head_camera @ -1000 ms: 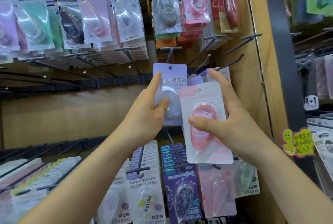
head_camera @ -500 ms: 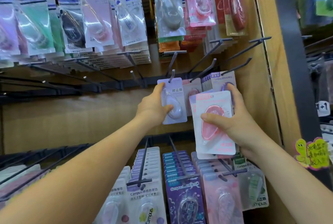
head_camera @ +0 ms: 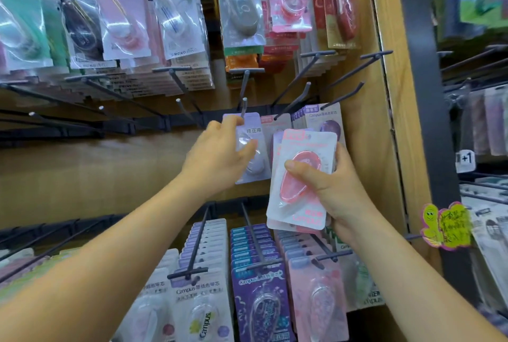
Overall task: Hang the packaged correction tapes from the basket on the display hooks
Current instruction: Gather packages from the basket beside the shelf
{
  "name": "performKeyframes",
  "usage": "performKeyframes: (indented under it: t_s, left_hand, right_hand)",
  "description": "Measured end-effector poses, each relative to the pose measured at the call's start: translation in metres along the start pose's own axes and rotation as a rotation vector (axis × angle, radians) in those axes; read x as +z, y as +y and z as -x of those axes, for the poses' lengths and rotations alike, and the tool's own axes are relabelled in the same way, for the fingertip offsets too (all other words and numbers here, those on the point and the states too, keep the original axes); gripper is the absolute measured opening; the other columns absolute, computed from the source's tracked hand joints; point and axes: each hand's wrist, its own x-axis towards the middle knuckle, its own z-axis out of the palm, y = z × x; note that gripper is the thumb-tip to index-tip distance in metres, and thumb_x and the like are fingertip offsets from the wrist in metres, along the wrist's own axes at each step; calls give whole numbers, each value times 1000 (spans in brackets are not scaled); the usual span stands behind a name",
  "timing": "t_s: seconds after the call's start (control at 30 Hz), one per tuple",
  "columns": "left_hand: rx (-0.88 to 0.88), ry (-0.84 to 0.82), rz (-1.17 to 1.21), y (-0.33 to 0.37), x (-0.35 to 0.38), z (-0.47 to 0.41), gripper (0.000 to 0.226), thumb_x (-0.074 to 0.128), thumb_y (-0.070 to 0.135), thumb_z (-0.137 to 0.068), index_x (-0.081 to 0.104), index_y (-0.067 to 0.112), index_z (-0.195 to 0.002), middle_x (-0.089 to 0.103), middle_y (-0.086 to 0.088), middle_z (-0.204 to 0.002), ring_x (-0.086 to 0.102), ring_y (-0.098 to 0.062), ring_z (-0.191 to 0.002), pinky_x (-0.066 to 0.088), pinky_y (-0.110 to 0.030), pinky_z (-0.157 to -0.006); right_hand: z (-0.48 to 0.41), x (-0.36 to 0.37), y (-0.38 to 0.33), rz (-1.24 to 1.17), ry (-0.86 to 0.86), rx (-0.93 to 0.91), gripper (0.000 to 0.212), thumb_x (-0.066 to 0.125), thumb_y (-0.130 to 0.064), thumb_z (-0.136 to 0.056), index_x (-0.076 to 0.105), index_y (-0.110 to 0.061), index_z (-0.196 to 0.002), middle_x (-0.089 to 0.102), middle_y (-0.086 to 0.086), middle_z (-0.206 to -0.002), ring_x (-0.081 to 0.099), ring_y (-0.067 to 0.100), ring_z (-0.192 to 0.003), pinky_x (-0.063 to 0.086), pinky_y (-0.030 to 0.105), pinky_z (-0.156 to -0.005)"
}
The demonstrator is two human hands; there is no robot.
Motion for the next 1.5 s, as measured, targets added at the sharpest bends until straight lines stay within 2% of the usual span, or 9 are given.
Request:
performKeyframes:
  t_s: [0.13, 0.27, 0.4, 0.57, 0.7, 0.87, 1.13, 1.3, 1.5]
  left_hand:
    - [22, -426, 459, 26, 1, 43, 72, 59, 70, -68, 50, 32, -129, 62, 9, -113, 63, -8, -103, 55, -31, -90]
    - [-101, -307, 732, 28, 13, 49, 33, 74, 41, -79, 68, 21, -104, 72, 1, -100, 72, -17, -90, 60, -37, -83]
    - [-193, -274, 949, 33, 16, 53, 28, 72, 31, -83, 68, 10, -102, 74, -11, -102, 73, -26, -91, 60, -46, -83]
    - [-315, -232, 1206, 34, 16, 56, 35, 67, 28, -89, 62, 3, -113, 74, -16, -103, 74, -30, -90, 62, -43, -71]
    - [-338, -260, 1244, 30, 21, 60, 41, 66, 31, -88, 59, 2, -116, 74, -17, -106, 74, -34, -91, 62, -45, -72]
    - [-331, -275, 1201, 24, 18, 60, 44, 69, 36, -79, 61, 11, -115, 75, -12, -106, 75, -28, -89, 62, -37, -66]
    - [-51, -77, 1002, 34, 8, 55, 32, 71, 28, -80, 60, 19, -109, 77, -1, -84, 75, -11, -77, 51, -15, -51]
    - [-15, 4, 961, 50, 14, 43, 32, 72, 35, -80, 57, 29, -108, 77, 0, -83, 75, -13, -78, 58, -27, -54]
    - [25, 70, 913, 57, 17, 37, 47, 69, 29, -89, 50, 46, -128, 76, -2, -92, 74, -14, -80, 61, -35, -57]
  right_hand:
    - [1, 2, -1, -65, 55, -32, 74, 83, -13, -76, 45, -26, -138, 68, 3, -118, 72, 24, -99, 61, 49, -80]
    - [7, 7, -2, -68, 86, -61, 66, 80, -22, -80, 46, -24, -137, 68, 4, -118, 72, 23, -99, 60, 50, -82]
    - [20, 6, -14, -64, 9, -108, 63, 70, -44, -80, 44, -25, -134, 68, 2, -120, 71, 20, -102, 61, 45, -83]
    - [38, -7, -22, 123, -249, -245, 64, 73, -21, -80, 41, -35, -134, 68, -12, -122, 66, 6, -111, 58, 29, -89]
    - [41, -23, -19, 187, -288, -232, 85, 74, -18, -80, 28, -39, -148, 64, -13, -129, 63, 7, -119, 55, 36, -97]
    - [47, -37, -25, 182, -337, -207, 85, 72, -14, -77, 31, -41, -147, 65, -13, -128, 64, 9, -117, 57, 28, -88]
    - [51, -47, -35, 467, -88, -433, 106, 77, -10, -79, 12, -66, -141, 46, -50, -120, 55, -15, -112, 51, 9, -84]
    - [49, -45, -32, 539, -49, -473, 94, 77, -15, -82, 23, -68, -138, 46, -49, -124, 50, -16, -118, 47, 8, -92]
    - [43, -48, -37, 593, -27, -447, 75, 75, -22, -82, 41, -62, -136, 52, -27, -133, 51, -4, -123, 48, 35, -104]
